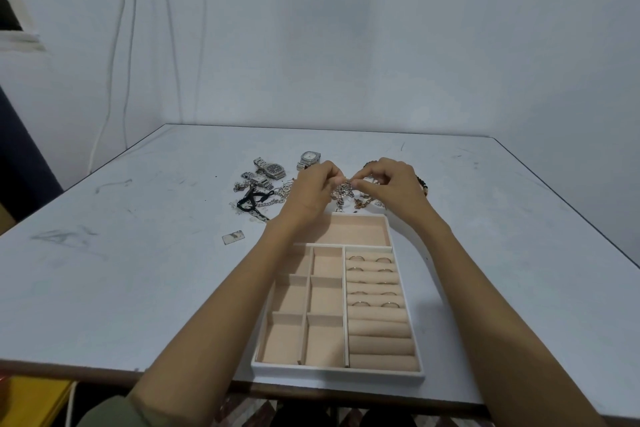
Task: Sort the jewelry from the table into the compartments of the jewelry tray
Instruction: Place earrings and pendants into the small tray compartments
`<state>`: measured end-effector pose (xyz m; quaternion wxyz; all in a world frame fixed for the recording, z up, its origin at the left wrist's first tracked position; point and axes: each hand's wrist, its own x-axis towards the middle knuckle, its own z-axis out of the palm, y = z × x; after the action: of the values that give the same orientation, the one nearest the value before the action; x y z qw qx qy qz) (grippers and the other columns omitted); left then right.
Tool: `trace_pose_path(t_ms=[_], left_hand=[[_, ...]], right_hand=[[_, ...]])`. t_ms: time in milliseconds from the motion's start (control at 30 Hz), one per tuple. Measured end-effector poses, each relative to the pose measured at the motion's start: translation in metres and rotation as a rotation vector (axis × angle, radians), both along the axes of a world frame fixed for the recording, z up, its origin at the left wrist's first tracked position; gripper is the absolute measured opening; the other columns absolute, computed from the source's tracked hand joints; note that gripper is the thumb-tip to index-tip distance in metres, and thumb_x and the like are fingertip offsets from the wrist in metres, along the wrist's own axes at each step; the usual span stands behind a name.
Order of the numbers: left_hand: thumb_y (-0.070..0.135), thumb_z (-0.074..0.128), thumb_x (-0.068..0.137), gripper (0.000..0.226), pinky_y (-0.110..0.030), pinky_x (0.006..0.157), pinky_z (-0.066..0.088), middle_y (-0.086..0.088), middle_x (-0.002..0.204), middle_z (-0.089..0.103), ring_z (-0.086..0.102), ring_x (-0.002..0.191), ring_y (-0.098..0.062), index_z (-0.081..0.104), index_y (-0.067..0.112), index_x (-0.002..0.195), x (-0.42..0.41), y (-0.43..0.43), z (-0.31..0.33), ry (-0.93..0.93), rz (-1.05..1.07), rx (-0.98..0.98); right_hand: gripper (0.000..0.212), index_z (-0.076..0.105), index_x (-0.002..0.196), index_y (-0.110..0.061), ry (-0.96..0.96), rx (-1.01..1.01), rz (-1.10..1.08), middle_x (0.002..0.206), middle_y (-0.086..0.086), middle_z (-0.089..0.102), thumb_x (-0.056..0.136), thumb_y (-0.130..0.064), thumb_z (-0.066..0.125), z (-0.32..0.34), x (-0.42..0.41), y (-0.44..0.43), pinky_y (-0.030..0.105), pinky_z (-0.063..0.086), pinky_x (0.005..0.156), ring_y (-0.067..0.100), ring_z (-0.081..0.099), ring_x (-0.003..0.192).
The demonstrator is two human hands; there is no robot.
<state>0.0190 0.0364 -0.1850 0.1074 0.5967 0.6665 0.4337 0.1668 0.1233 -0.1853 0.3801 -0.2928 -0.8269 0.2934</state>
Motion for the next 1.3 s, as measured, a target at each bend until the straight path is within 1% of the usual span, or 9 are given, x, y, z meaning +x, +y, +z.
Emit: trace_pose_path(t_ms=[100, 200, 467, 533, 700, 767, 900, 1067, 1300], left_hand=[[0.009, 0.051, 0.097, 0.011, -0.035, 0.069, 0.056, -0.006, 0.086, 0.060, 0.064, 0.075, -0.029, 0.055, 0.012, 0.088, 0.002, -0.001, 0.002, -0.037, -0.012, -0.003], [0.009, 0.051, 0.097, 0.011, -0.015, 0.059, 0.049, -0.002, 0.085, 0.059, 0.060, 0.068, -0.016, 0.056, 0.012, 0.088, 0.001, -0.001, 0.002, -0.068, -0.012, 0.000], [0.016, 0.061, 0.092, 0.009, -0.005, 0.056, 0.039, 0.013, 0.069, 0.058, 0.054, 0.060, 0.001, 0.067, 0.009, 0.090, -0.005, 0.004, -0.001, -0.010, 0.038, 0.043], [0.017, 0.062, 0.091, 0.011, -0.005, 0.057, 0.040, 0.010, 0.070, 0.061, 0.055, 0.061, 0.001, 0.068, 0.009, 0.091, -0.005, 0.003, -0.001, -0.012, 0.058, 0.057], [0.019, 0.063, 0.090, 0.011, -0.004, 0.056, 0.039, 0.014, 0.067, 0.059, 0.054, 0.062, 0.004, 0.070, 0.010, 0.090, -0.003, 0.003, -0.002, 0.007, 0.101, 0.088], [0.019, 0.063, 0.090, 0.011, -0.007, 0.058, 0.039, 0.013, 0.068, 0.059, 0.055, 0.063, 0.000, 0.070, 0.011, 0.089, -0.001, 0.004, -0.003, 0.021, 0.111, 0.091], [0.020, 0.061, 0.091, 0.012, -0.028, 0.067, 0.046, 0.005, 0.071, 0.062, 0.058, 0.069, -0.013, 0.069, 0.011, 0.088, 0.001, 0.005, -0.004, 0.051, 0.151, 0.105], [0.021, 0.060, 0.092, 0.014, -0.027, 0.067, 0.044, 0.005, 0.070, 0.062, 0.057, 0.066, -0.011, 0.069, 0.010, 0.088, 0.002, 0.005, -0.002, 0.050, 0.213, 0.120], [0.021, 0.059, 0.093, 0.013, -0.034, 0.074, 0.052, 0.002, 0.074, 0.066, 0.066, 0.073, -0.017, 0.067, 0.012, 0.089, 0.006, 0.005, -0.002, 0.037, 0.202, 0.146]], right_hand=[[0.006, 0.076, 0.085, -0.025, -0.009, 0.043, -0.004, 0.069, 0.002, 0.046, 0.080, -0.026, 0.074, -0.002, 0.000, 0.001, 0.027, 0.033, 0.062, 0.009, 0.038, 0.060], [0.006, 0.076, 0.087, -0.026, 0.003, 0.068, 0.004, 0.066, -0.003, 0.041, 0.082, -0.026, 0.072, -0.002, 0.000, 0.002, 0.028, 0.033, 0.061, 0.010, 0.038, 0.061], [0.008, 0.077, 0.089, -0.027, 0.012, 0.076, 0.046, 0.067, 0.009, 0.048, 0.083, -0.031, 0.073, -0.002, 0.000, 0.003, 0.031, 0.035, 0.062, 0.013, 0.039, 0.061], [0.007, 0.076, 0.087, -0.027, 0.013, 0.082, 0.039, 0.068, 0.011, 0.051, 0.082, -0.030, 0.073, -0.001, 0.000, 0.004, 0.033, 0.038, 0.062, 0.013, 0.041, 0.061], [0.004, 0.076, 0.082, -0.028, -0.003, 0.111, 0.016, 0.062, -0.003, 0.047, 0.079, -0.026, 0.076, -0.002, -0.002, 0.003, 0.031, 0.039, 0.060, 0.011, 0.042, 0.058], [0.004, 0.076, 0.082, -0.026, -0.018, 0.132, 0.001, 0.062, -0.004, 0.048, 0.078, -0.023, 0.076, -0.002, -0.003, 0.002, 0.033, 0.040, 0.060, 0.011, 0.043, 0.057], [0.007, 0.078, 0.084, -0.024, -0.024, 0.206, -0.034, 0.060, -0.007, 0.049, 0.077, -0.023, 0.077, -0.003, -0.004, 0.001, 0.031, 0.038, 0.057, 0.008, 0.043, 0.056], [0.009, 0.079, 0.083, -0.023, 0.014, 0.255, -0.038, 0.059, -0.006, 0.051, 0.075, -0.024, 0.080, -0.004, -0.003, 0.002, 0.027, 0.036, 0.055, 0.007, 0.044, 0.054], [0.006, 0.076, 0.078, -0.022, 0.063, 0.111, -0.018, 0.052, -0.010, 0.046, 0.074, -0.017, 0.077, -0.002, -0.002, 0.000, 0.027, 0.038, 0.056, 0.008, 0.041, 0.051]])
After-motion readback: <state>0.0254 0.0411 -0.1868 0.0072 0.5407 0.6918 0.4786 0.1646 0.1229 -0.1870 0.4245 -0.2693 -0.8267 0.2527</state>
